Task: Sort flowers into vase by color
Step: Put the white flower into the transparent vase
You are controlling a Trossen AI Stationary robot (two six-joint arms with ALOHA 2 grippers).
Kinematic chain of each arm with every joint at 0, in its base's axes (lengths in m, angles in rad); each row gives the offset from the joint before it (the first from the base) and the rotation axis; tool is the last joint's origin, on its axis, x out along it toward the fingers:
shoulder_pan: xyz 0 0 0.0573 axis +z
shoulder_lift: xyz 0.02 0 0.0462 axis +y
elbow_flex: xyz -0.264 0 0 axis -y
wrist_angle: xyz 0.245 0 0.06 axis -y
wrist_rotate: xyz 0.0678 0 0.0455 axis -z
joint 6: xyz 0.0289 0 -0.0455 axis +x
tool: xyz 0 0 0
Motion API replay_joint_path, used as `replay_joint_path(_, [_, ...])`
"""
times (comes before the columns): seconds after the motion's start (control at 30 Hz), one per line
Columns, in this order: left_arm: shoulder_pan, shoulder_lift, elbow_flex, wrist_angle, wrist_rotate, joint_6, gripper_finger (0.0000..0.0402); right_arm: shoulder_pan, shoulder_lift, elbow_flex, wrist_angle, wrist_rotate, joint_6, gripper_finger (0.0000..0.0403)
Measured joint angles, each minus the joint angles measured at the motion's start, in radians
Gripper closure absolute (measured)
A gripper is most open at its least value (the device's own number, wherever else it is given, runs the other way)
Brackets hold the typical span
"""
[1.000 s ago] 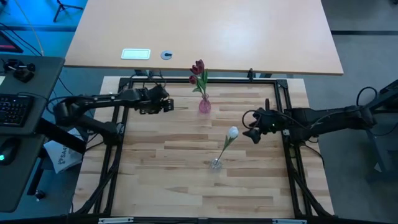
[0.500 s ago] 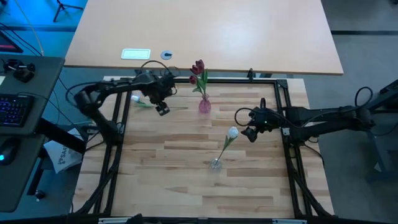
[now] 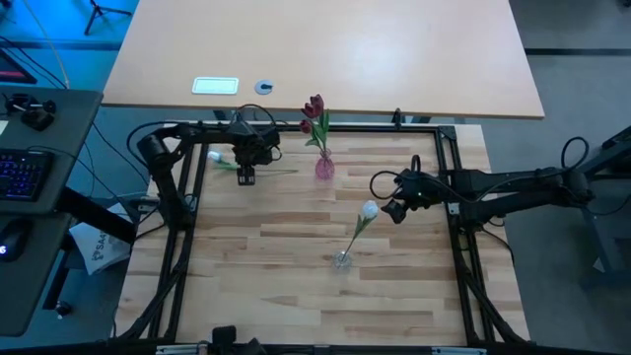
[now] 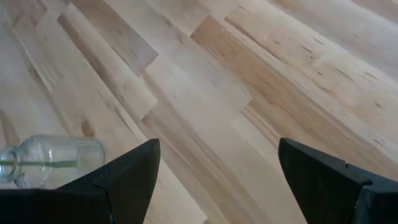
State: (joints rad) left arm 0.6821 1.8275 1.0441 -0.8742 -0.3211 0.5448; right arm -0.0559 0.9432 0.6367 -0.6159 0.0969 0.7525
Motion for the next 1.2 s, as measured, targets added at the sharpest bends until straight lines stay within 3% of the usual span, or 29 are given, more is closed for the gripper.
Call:
replay_joint_path(0.17, [0.036,0.019,0.004,-0.033,0.075,0.027,0.0301,0.0,0.0,0.0,0.008,-0.022,0.01,0.008])
replay_joint_path(0.23, [0.046,0.022,0.004,-0.053,0.113,0.002,0.036,0.001,0.0,0.0,0.029,-0.043,0.01,0.008])
replay_joint_path(0.3, [0.047,0.012,0.003,-0.056,0.138,-0.055,0.0388,0.004,-0.001,0.0,0.075,-0.062,0.007,0.0082])
replay_joint_path(0.47, [0.021,-0.099,-0.004,-0.058,0.225,-0.167,0.0398,0.005,-0.028,0.0,0.247,-0.138,-0.036,0.0102])
replay_joint_path(0.67, [-0.034,-0.388,-0.002,-0.068,0.318,-0.268,0.04,-0.002,-0.086,0.0,0.487,-0.158,-0.096,0.0132])
replay_joint_path(0.93, [-0.206,-0.745,-0.001,-0.072,0.386,-0.566,0.0401,-0.025,-0.107,0.004,0.811,-0.149,-0.2,0.0151])
replay_joint_path(1.07, [-0.335,-0.84,-0.001,-0.06,0.434,-0.824,0.0401,-0.024,-0.054,0.095,0.773,-0.143,-0.318,0.0151])
replay_joint_path(1.2, [-0.45,-0.889,-0.001,0.139,0.573,-1.133,0.0401,-0.022,0.055,0.269,0.635,-0.133,-0.532,0.0151])
